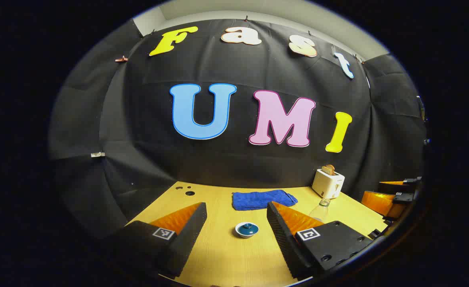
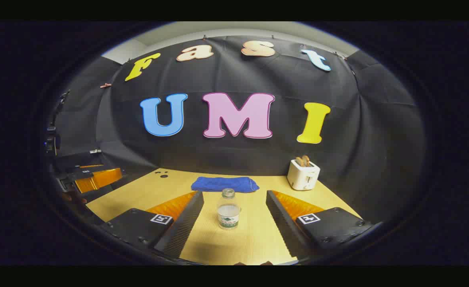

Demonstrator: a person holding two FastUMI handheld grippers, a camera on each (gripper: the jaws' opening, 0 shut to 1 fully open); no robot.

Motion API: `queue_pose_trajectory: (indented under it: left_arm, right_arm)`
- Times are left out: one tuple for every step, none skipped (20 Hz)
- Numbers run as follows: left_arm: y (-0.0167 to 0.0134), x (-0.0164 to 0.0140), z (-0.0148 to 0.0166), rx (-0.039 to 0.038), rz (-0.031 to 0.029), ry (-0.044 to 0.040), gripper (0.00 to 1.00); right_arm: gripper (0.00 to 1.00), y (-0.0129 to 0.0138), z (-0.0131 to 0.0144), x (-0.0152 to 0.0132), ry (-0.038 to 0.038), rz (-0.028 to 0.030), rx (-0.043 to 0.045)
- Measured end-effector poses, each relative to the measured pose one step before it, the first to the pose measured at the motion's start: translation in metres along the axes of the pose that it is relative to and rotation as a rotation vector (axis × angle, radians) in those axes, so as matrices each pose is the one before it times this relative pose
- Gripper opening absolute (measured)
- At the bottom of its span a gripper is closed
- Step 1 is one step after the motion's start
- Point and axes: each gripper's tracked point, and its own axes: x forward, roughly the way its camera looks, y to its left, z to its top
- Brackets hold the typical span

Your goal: Open the teacup lid with one hand, grasp the water bottle and pour water into the teacup with the other hand; after pouring, place the water bottle on the coaster and then close the teacup lid.

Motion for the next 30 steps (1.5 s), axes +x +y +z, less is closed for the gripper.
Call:
queue_pose_trajectory:
  left_arm:
    - [-0.00031, 0.00097, 0.00092, 0.00028, -0.00276, -0.00354, 0.95]
    - [-0.00023, 0.0017, -0.00057, 0.00038, -0.00572, 0.00481, 0.95]
    - [0.00106, 0.00039, -0.00133, 0.00314, 0.00076, 0.01116, 0.95]
    - [0.00041, 0.00041, 0.0, 0.00461, 0.00047, 0.00849, 0.95]
    - [-0.00065, 0.00029, 0.0003, 0.00625, -0.00247, 0.00782, 0.95]
    - [0.00073, 0.00045, 0.00023, 0.00846, -0.0004, 0.00758, 0.95]
    - [0.00023, -0.00021, 0.00049, 0.00872, -0.00035, 0.00902, 0.95]
    - [-0.00047, -0.00084, 0.00046, 0.00336, -0.00303, 0.0086, 0.95]
    - [-0.00018, -0.00096, -0.00021, 0.00039, -0.00327, 0.00573, 0.95]
    - [0.00086, -0.00034, -0.00013, 0.00106, 0.00125, 0.00501, 0.95]
    - [0.00007, 0.0003, -0.00001, 0.00289, 0.00003, 0.00496, 0.95]
    - [0.00038, 0.00035, -0.00111, 0.00579, 0.00257, 0.00619, 0.95]
    - [0.00054, -0.00015, 0.00101, 0.00547, 0.0031, 0.00375, 0.95]
    - [-0.00043, 0.00009, -0.00123, 0.00385, -0.00031, 0.00494, 0.95]
    - [-0.00017, 0.00054, -0.00084, 0.00231, -0.00068, 0.00616, 0.95]
    - [0.00009, 0.00027, -0.00118, 0.00104, -0.00048, 0.00586, 0.95]
    - [-0.00072, 0.00136, -0.00095, 0.00031, -0.00203, 0.00554, 0.95]
    - [0.00005, 0.00018, -0.00281, 0.00102, -0.00019, 0.01076, 0.95]
    - [-0.00063, 0.00162, -0.00208, 0.00221, -0.00076, 0.00739, 0.95]
    - [-0.00157, 0.00263, -0.00164, 0.00235, -0.00431, 0.00529, 0.95]
    - [-0.00103, 0.00219, -0.00271, 0.00216, -0.00513, 0.00301, 0.95]
    - [-0.00093, 0.00469, -0.00189, 0.00279, -0.00413, 0.00269, 0.95]
    - [-0.00085, 0.00464, -0.00344, 0.00334, -0.00359, 0.0091, 0.95]
    - [-0.00141, 0.00262, -0.00268, 0.00393, -0.00332, 0.00795, 0.95]
    - [-0.00001, 0.00146, -0.00366, 0.00391, -0.00317, 0.00806, 0.95]
    - [-0.00069, 0.00436, -0.00255, 0.00211, -0.00148, 0.00508, 0.95]
    - [-0.0016, 0.00396, -0.00395, -0.00011, -0.00389, 0.00793, 0.95]
    - [-0.00158, 0.00477, -0.0039, 0.00122, -0.00395, 0.01058, 0.95]
    - [-0.00117, 0.0023, -0.0037, -0.00093, -0.00254, 0.00953, 0.94]
    - [-0.00122, 0.00331, -0.00263, -0.00339, -0.00353, 0.00286, 0.93]
  right_arm:
    - [0.98, 0.00005, -0.00119, 0.00265, 0.00152, 0.00201, 0.00653]
    - [0.98, 0.00024, -0.00184, 0.00592, 0.00438, 0.00339, 0.00364]
    - [0.98, -0.00045, -0.00138, 0.00634, 0.00704, 0.0014, 0.00251]
    - [0.98, -0.0013, -0.00058, 0.00677, 0.00381, 0.00337, 0.0049]
    - [0.98, -0.00127, -0.0003, 0.00351, 0.00148, 0.00205, 0.00329]
    - [0.98, -0.00065, -0.00252, 0.00142, 0.00255, 0.00478, 0.00079]
    - [0.98, 0.00093, -0.00124, 0.00185, 0.00197, 0.00799, -0.00441]
    - [0.98, 0.00105, -0.00067, 0.00066, -0.00003, 0.0071, -0.00593]
    - [0.98, 0.00177, -0.00056, 0.00201, 0.00077, 0.0099, -0.00592]
    - [0.98, 0.00103, -0.00135, 0.00147, 0.00258, 0.01012, -0.00468]
    - [0.98, 0.0011, -0.0005, 0.00233, 0.00233, 0.00967, -0.00211]
    - [0.98, 0.00029, -0.00113, 0.00315, 0.002, 0.00906, -0.00206]
    - [0.99, 0.00063, -0.00008, 0.00248, 0.00121, 0.00929, -0.00098]
    - [0.98, 0.00007, -0.00116, 0.00241, 0.00157, 0.00603, -0.00206]
    - [0.98, -0.00021, -0.00076, 0.00266, 0.00084, 0.00655, -0.0012]
    - [0.98, 0.00108, -0.00157, 0.0022, 0.00129, 0.00632, -0.00152]
    - [0.98, -0.00085, -0.00292, 0.00193, 0.00455, 0.00461, -0.00004]
    - [0.98, -0.00099, -0.00386, 0.00282, 0.00736, 0.00667, 0.00352]
    - [0.98, -0.00038, -0.00394, 0.00261, 0.00755, 0.00696, 0.00547]
    - [0.98, -0.00095, -0.00403, 0.00274, 0.0064, 0.00483, 0.00542]
    - [0.98, -0.00127, -0.00487, 0.00288, 0.00774, 0.0033, 0.00424]
    - [0.98, -0.00118, -0.00644, 0.00391, 0.00947, 0.0047, 0.00364]
    - [0.98, -0.00167, -0.00579, 0.00456, 0.0113, 0.00476, 0.003]
    - [0.98, -0.00063, -0.00537, 0.00348, 0.00659, 0.00344, 0.00018]
    - [0.98, -0.00209, -0.00463, 0.00498, 0.00589, 0.00265, -0.00002]
    - [0.98, -0.001, -0.00483, 0.00508, 0.00333, 0.00247, 0.00049]
    - [0.98, -0.00159, -0.00467, 0.00582, 0.00444, 0.00224, -0.00024]
    - [0.98, -0.00223, -0.00621, 0.00456, 0.00936, -0.00052, -0.00385]
    - [0.98, -0.00042, -0.00482, 0.00249, -0.00062, 0.00221, -0.01192]
    - [0.98, -0.00041, -0.00505, 0.00247, -0.00029, 0.00541, -0.01367]
